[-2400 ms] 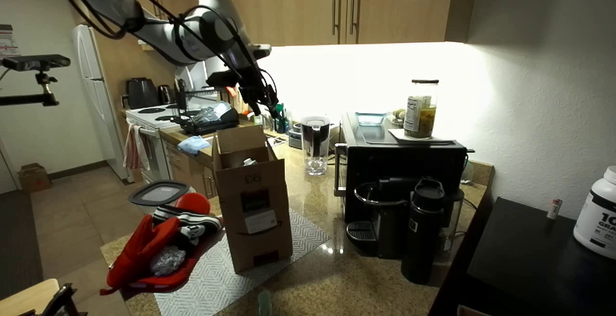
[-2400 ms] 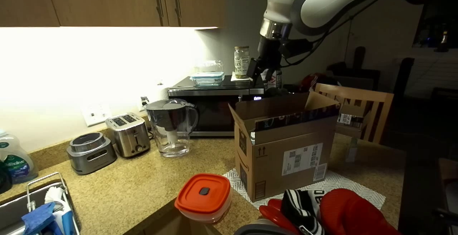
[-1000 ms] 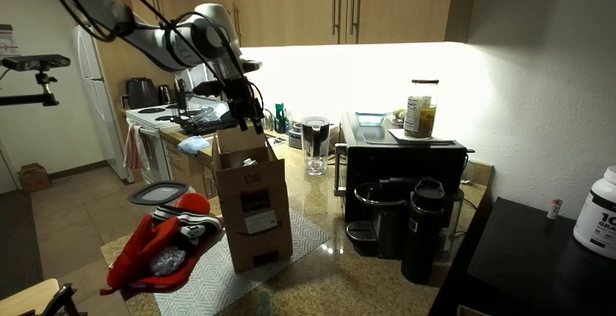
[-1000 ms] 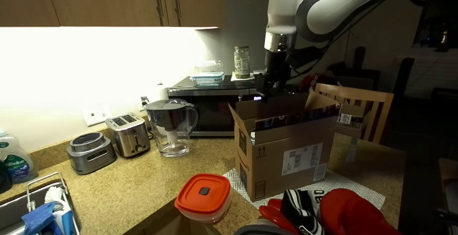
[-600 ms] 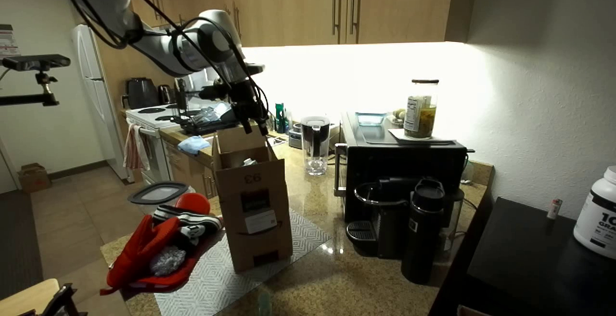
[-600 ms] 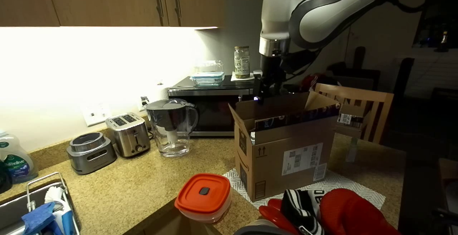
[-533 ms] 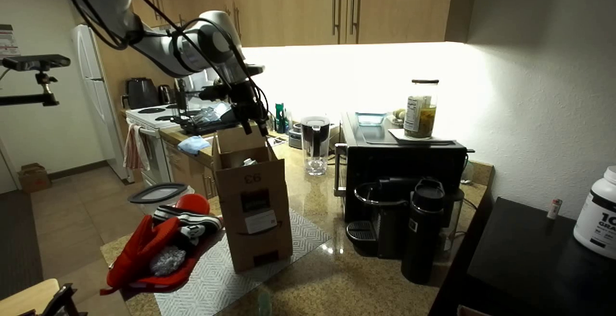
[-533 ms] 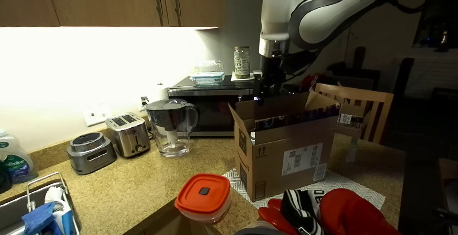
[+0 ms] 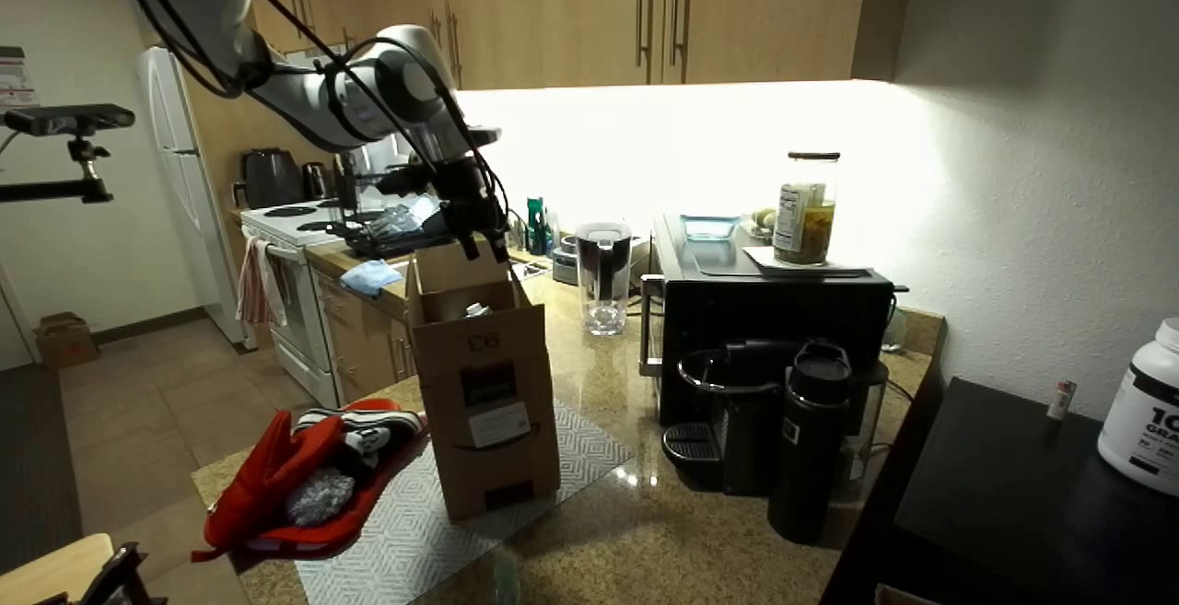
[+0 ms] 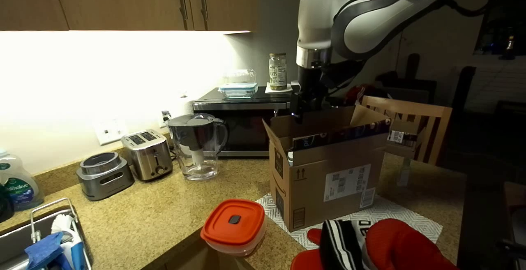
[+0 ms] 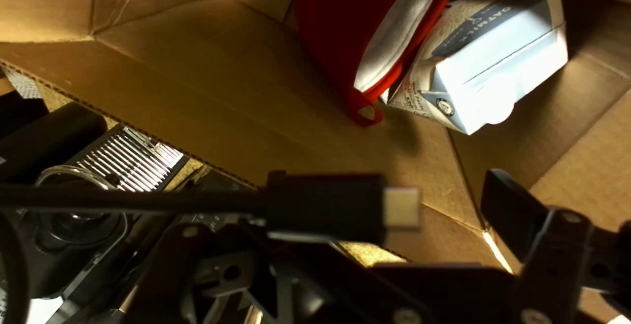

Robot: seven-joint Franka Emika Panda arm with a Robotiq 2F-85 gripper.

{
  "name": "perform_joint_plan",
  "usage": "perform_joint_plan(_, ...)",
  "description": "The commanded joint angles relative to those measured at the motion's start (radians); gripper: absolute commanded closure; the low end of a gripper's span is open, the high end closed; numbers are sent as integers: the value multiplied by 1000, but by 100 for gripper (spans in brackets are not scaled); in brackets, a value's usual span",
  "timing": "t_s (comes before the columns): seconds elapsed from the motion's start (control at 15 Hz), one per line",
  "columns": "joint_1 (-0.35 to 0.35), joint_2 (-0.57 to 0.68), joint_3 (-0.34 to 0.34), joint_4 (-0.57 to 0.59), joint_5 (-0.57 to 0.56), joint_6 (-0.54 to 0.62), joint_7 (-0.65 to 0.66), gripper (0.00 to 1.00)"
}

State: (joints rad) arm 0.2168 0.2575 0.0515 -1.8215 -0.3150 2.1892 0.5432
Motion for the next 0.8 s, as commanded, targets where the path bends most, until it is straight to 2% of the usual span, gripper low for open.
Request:
perform_joint_plan(0.0,20,-15,-7,-15,-33,-21,55,0)
perform_joint_plan(0.73,31,43,-16,19,-38,-61,173,0)
